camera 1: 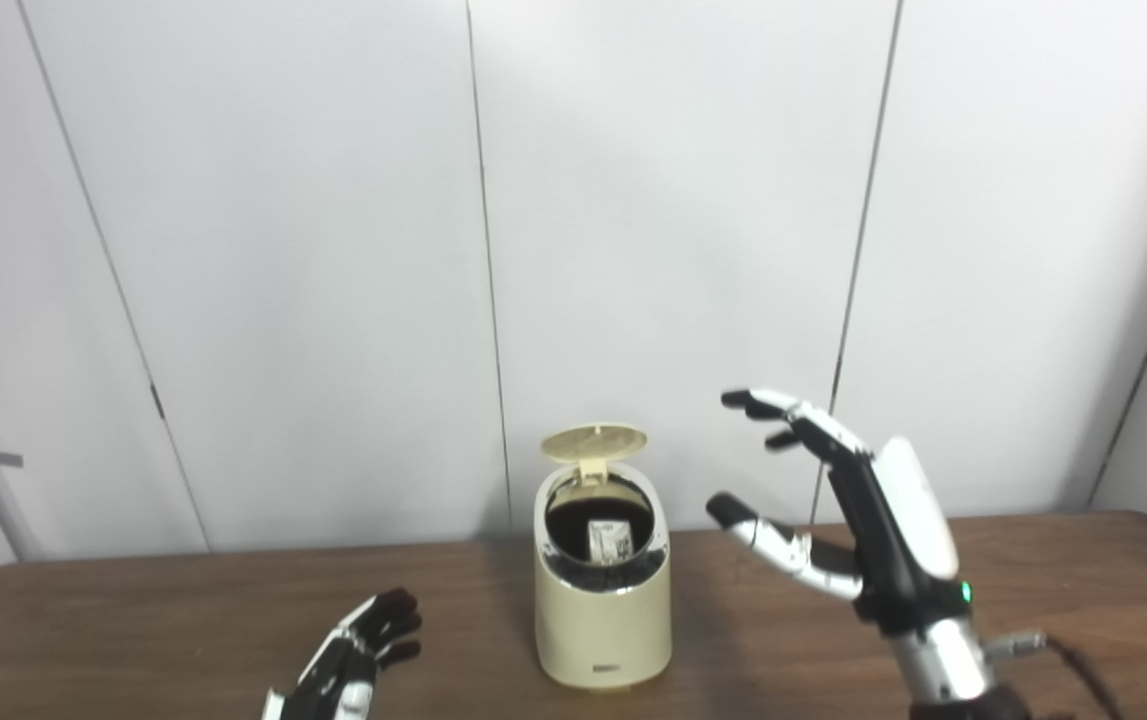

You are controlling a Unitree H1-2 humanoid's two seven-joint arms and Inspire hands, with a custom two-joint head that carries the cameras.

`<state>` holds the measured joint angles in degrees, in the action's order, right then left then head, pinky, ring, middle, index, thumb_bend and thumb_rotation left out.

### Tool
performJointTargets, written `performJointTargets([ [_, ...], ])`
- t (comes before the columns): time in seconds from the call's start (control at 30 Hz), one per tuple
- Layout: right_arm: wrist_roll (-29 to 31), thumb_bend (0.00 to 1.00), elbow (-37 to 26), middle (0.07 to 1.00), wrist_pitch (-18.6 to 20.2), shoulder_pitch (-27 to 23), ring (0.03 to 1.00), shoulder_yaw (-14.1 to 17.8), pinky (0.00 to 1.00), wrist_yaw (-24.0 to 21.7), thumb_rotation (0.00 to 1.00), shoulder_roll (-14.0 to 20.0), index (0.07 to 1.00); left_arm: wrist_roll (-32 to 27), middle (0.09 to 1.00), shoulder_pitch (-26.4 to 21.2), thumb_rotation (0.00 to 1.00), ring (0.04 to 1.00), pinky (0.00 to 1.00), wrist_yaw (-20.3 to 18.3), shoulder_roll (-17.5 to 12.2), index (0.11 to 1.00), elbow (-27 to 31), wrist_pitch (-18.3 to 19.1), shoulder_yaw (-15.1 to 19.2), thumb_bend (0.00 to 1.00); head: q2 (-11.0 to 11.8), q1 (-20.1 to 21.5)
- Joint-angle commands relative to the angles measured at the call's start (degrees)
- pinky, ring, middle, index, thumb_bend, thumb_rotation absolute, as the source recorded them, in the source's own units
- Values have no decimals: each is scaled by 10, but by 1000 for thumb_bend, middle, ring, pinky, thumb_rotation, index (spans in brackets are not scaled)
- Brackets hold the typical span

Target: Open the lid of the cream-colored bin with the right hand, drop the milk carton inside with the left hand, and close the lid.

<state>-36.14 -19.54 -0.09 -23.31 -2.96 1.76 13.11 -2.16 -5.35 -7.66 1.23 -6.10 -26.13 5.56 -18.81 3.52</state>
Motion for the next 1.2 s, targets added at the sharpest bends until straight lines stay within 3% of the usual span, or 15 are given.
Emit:
performJointTargets([
  [0.0, -10, 456, -14, 831, 8, -43, 811, 1, 687, -15, 770, 9, 815, 4, 822, 36, 801, 801, 765, 13, 22, 841, -47, -8, -14, 379, -1, -1],
  [0.17, -31, 473, -19, 873, 51, -84, 861, -9, 767, -61, 776, 12, 858, 13, 826, 39, 830, 807, 772, 22, 17, 839, -39, -8, -20, 384, -6, -1],
  [0.37, -50, 491, -4, 903, 67, -130, 903, -32, 821, -101, 751, 15, 876, 11, 825, 42, 833, 803, 760, 25, 15, 836, -32, -8, -23, 371, -13, 1],
  [0.47, -63, 528, 9, 904, 75, -152, 920, -46, 828, -127, 767, 20, 879, 12, 824, 44, 827, 802, 754, 27, 14, 836, -28, -7, -24, 374, -17, 3],
  [0.6, -84, 628, 35, 917, 90, -189, 949, -70, 885, -173, 888, 32, 896, 10, 824, 43, 811, 802, 750, 27, 11, 835, -28, -8, -27, 382, -20, 2],
  [0.7, -86, 703, 52, 907, 101, -207, 963, -80, 900, -199, 891, 37, 887, 12, 820, 44, 800, 794, 743, 30, 11, 831, -24, -7, -30, 372, -23, 1],
  [0.9, -86, 793, 69, 878, 116, -227, 964, -94, 931, -246, 893, 48, 845, 20, 816, 43, 789, 793, 750, 35, 7, 828, -22, -7, -35, 364, -30, 1],
  [1.17, -78, 843, 99, 845, 130, -238, 946, -114, 963, -273, 893, 40, 808, 23, 813, 46, 789, 792, 739, 39, 1, 824, -15, -7, -39, 353, -34, 4],
])
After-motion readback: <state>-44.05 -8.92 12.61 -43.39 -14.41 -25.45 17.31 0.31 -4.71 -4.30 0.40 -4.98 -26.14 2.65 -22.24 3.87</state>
